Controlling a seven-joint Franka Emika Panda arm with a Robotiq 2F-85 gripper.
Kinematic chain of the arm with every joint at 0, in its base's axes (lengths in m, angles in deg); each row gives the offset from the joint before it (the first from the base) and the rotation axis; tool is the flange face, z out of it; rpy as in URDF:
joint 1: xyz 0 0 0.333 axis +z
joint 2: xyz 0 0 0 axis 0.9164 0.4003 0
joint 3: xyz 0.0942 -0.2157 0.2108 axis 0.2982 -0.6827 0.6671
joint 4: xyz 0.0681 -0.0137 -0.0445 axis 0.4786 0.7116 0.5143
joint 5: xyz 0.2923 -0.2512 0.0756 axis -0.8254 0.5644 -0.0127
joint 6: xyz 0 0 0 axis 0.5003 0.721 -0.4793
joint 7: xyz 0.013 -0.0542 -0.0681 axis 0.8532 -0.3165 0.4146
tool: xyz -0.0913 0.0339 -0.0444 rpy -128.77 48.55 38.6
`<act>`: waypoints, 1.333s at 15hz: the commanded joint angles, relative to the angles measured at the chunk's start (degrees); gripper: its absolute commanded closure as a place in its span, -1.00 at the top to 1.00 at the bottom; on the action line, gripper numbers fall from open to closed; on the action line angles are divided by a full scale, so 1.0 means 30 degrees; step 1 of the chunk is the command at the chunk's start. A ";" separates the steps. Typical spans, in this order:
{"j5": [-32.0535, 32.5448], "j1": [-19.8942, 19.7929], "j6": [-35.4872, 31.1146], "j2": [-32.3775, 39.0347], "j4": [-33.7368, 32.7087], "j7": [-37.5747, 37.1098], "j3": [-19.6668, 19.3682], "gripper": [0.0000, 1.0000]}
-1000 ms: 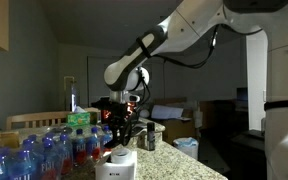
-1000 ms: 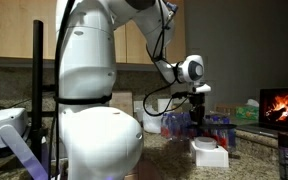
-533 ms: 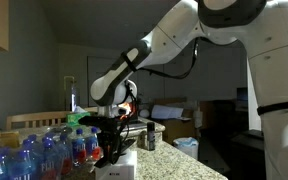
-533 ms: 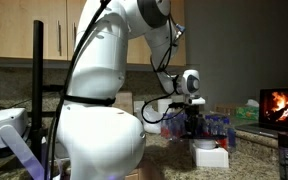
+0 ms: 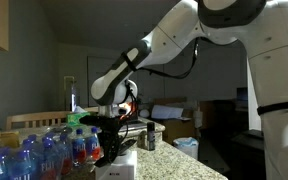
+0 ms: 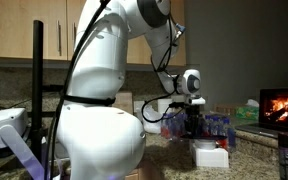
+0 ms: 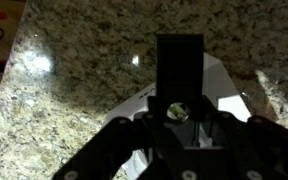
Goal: Take the bottle and the black object and put them on the counter, then stack the clear tape, the black object and the bottle on the box
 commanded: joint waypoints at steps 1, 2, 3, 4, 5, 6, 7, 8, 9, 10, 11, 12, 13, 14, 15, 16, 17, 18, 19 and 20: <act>-0.0610 0.0131 -0.0079 -0.0442 0.0300 -0.0341 -0.0318 -0.65; -0.0815 0.0070 -0.0181 -0.0480 0.0342 -0.0199 -0.0359 -0.65; -0.1175 -0.0021 -0.0343 -0.0604 0.0456 0.0008 -0.0422 -0.65; -0.1590 -0.0100 -0.0436 -0.0729 0.0525 0.0293 -0.0480 -0.65; -0.1907 -0.0147 -0.0532 -0.0917 0.0625 0.0407 -0.0564 -0.65; -0.2169 -0.0156 -0.0607 -0.1096 0.0700 0.0432 -0.0637 -0.65; -0.2334 -0.0176 -0.0717 -0.1300 0.0782 0.0435 -0.0723 -0.65; -0.2419 -0.0179 -0.0749 -0.1431 0.0809 0.0376 -0.0785 -0.65; -0.2503 -0.0190 -0.0722 -0.1491 0.0772 0.0365 -0.0839 -0.65; -0.2601 -0.0209 -0.0664 -0.1438 0.0694 0.0449 -0.0883 -0.65; -0.2716 -0.0215 -0.0605 -0.1397 0.0628 0.0510 -0.0905 -0.65; -0.2891 -0.0234 -0.0558 -0.1260 0.0555 0.0649 -0.0926 -0.65; -0.3026 -0.0237 -0.0508 -0.1191 0.0535 0.0718 -0.0939 -0.65; -0.3167 -0.0246 -0.0511 -0.1166 0.0593 0.0774 -0.0953 -0.65; -0.3372 -0.0265 -0.0537 -0.1176 0.0716 0.0864 -0.0965 -0.65; -0.3555 -0.0280 -0.0536 -0.1194 0.0817 0.0929 -0.0980 -0.65; -0.3715 -0.0306 -0.0552 -0.1239 0.0981 0.0956 -0.1011 -0.65; -0.3873 -0.0330 -0.0580 -0.1326 0.1168 0.0950 -0.1048 -0.65; -0.3980 -0.0354 -0.0628 -0.1446 0.1374 0.0917 -0.1094 -0.65; -0.4111 -0.0385 -0.0672 -0.1553 0.1587 0.0882 -0.1147 -0.65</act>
